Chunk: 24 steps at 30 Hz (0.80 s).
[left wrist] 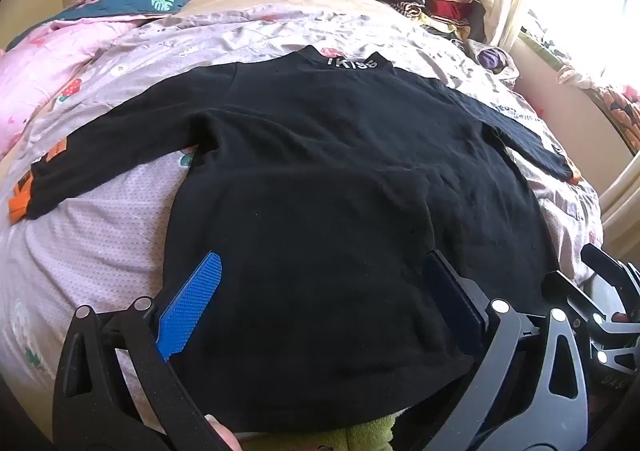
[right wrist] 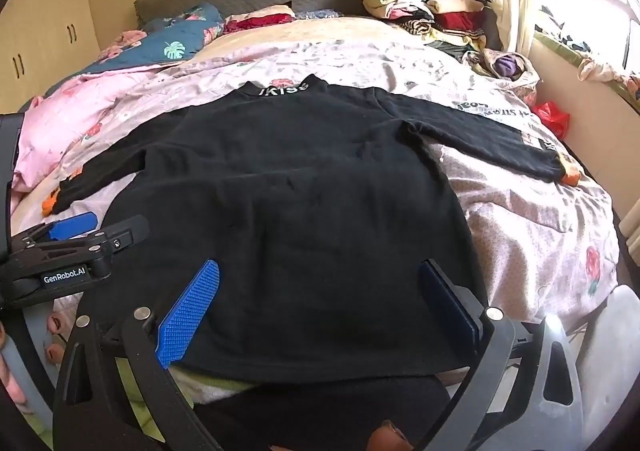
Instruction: Fold small clothes
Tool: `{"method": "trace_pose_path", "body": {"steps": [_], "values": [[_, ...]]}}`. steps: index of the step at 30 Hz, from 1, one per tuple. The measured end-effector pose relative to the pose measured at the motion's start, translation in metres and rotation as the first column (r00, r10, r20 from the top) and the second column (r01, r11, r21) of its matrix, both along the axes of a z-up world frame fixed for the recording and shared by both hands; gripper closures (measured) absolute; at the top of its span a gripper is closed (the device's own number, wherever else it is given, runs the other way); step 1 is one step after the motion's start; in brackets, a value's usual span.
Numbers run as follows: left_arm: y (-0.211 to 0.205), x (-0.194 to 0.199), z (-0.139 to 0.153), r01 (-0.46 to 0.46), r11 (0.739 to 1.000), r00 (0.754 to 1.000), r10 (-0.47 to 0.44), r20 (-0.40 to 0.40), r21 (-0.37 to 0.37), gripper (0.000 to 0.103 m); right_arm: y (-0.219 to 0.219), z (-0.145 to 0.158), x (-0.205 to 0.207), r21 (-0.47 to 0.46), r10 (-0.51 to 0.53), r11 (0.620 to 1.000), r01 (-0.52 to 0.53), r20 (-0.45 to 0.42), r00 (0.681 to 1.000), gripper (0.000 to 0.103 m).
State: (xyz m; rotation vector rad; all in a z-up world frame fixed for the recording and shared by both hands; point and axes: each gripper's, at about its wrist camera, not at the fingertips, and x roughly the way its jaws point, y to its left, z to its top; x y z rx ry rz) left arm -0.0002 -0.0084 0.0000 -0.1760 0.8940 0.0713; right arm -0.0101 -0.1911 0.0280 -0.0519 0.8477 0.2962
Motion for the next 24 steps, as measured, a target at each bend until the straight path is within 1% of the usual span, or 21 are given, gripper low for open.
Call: {"method": "trace_pose_path", "body": {"steps": [1,9,24], "values": [[0.0043,-0.0037,0.0034,0.007,1.000,1.000,-0.007,0.004,-0.006,0.008,0.0003,-0.0004,-0.0002,-0.001,0.000,1.000,0.000,-0.002,1.000,0.004],[0.0050,-0.0049,0.0041,0.008,1.000,1.000,-0.008,0.006,-0.008,0.008,0.0029,-0.0008,-0.0031,-0.016,0.007,1.000,-0.007,0.001,1.000,0.004],[0.0070,-0.0067,0.0049,0.005,1.000,1.000,-0.005,0.008,-0.009,0.008,0.0044,-0.0022,-0.0053,-0.012,0.015,1.000,-0.015,0.000,1.000,0.004]]}}
